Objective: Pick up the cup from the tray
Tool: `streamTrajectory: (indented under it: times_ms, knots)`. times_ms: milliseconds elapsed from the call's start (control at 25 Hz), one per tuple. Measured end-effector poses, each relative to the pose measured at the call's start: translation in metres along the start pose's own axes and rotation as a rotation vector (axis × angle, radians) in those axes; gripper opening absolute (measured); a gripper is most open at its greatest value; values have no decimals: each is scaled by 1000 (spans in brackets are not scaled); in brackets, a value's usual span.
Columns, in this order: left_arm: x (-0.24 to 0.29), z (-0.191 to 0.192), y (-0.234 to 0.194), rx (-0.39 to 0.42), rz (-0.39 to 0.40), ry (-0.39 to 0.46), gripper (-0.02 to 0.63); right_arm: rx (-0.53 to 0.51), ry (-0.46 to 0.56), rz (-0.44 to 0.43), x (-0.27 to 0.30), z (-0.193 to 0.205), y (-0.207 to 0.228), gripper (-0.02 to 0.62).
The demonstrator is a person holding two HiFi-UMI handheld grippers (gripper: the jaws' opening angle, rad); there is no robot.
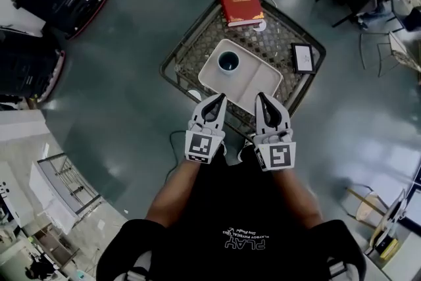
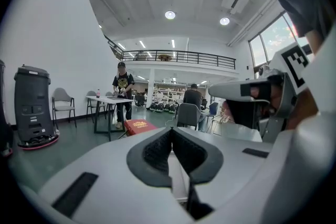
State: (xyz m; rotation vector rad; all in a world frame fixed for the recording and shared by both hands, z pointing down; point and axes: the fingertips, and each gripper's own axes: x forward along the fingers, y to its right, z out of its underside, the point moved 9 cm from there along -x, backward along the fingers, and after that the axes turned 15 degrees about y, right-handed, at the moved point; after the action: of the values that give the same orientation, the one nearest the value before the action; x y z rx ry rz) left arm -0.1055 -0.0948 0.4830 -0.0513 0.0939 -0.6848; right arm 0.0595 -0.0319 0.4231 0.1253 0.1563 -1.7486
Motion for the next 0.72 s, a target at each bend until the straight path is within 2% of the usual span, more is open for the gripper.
streamTrajectory:
  times_ms: [640, 720]
  knots:
    - [33, 49, -26, 34, -54, 0, 12, 30, -69, -30, 17, 28, 16, 9]
    - [35, 55, -28, 29, -57, -2, 61, 30, -72, -26, 18, 31, 20, 9]
